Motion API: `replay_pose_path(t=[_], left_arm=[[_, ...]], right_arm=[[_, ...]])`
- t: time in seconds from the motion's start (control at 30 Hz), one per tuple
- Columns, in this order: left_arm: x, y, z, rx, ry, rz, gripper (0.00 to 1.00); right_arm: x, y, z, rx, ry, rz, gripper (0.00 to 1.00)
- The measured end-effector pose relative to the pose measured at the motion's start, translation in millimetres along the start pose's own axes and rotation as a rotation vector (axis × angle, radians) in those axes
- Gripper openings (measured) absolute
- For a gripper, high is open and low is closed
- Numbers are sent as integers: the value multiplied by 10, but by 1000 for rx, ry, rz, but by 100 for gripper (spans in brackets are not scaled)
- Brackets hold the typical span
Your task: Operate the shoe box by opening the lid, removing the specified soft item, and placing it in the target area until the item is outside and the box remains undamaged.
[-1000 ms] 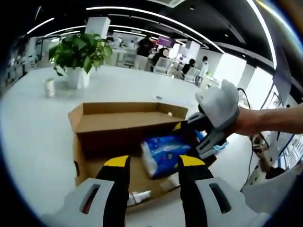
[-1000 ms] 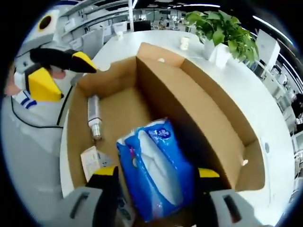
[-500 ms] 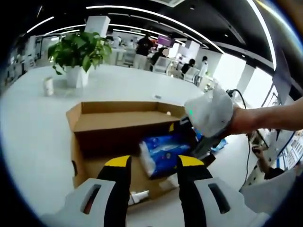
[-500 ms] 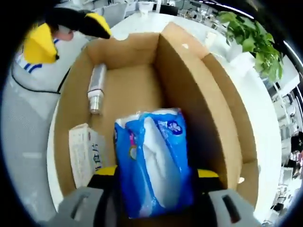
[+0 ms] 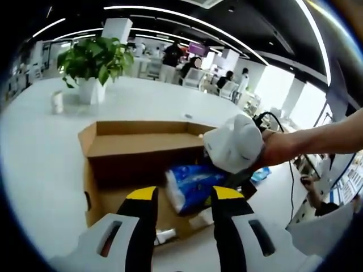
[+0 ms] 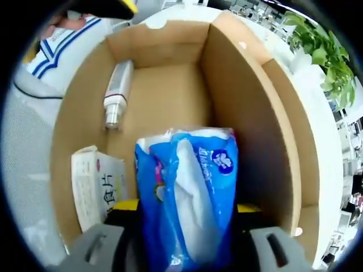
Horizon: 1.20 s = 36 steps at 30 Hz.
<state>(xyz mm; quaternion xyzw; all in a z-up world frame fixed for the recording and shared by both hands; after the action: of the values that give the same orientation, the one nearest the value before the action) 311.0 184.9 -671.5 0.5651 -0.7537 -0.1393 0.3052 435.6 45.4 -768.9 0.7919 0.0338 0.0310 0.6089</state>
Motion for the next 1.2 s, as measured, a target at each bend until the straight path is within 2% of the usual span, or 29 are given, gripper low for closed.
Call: replay_pose_path(t=[0.17, 0.27, 0.33, 0.53, 0.8, 1.2], left_arm=[[18, -12, -10, 1, 1, 12, 37], [26, 3, -2, -1, 1, 12, 36], [19, 0, -1, -1, 5, 12, 36], [-14, 17, 11, -5, 21, 6, 33], [-20, 49, 8, -1, 25, -8, 33], [17, 40, 5, -4, 7, -3, 33]], right_arm=[[-10, -3, 7, 8, -5, -1, 59], [-39, 2, 18, 16, -9, -9, 53], [-54, 16, 5, 33, -38, -2, 44], [-109, 94, -2, 79, -135, 12, 33], [-138, 237, -24, 135, -179, 19, 32], [-186, 450, -118, 178, -180, 60, 32]])
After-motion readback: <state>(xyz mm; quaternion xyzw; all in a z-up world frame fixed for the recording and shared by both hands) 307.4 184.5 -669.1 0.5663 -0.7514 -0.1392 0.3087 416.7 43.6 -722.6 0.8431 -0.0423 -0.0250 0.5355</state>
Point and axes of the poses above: the point that each gripper's makers call its tool centre point, and the gripper's own axes: y roughly backward along the fingers, x roughly to its right, z roughly out of its underside, the point moved 9 cm from there along y, roughly backward along the fingers, and after that the axes turned 3 degrees about -z, right-handed, at the moved point
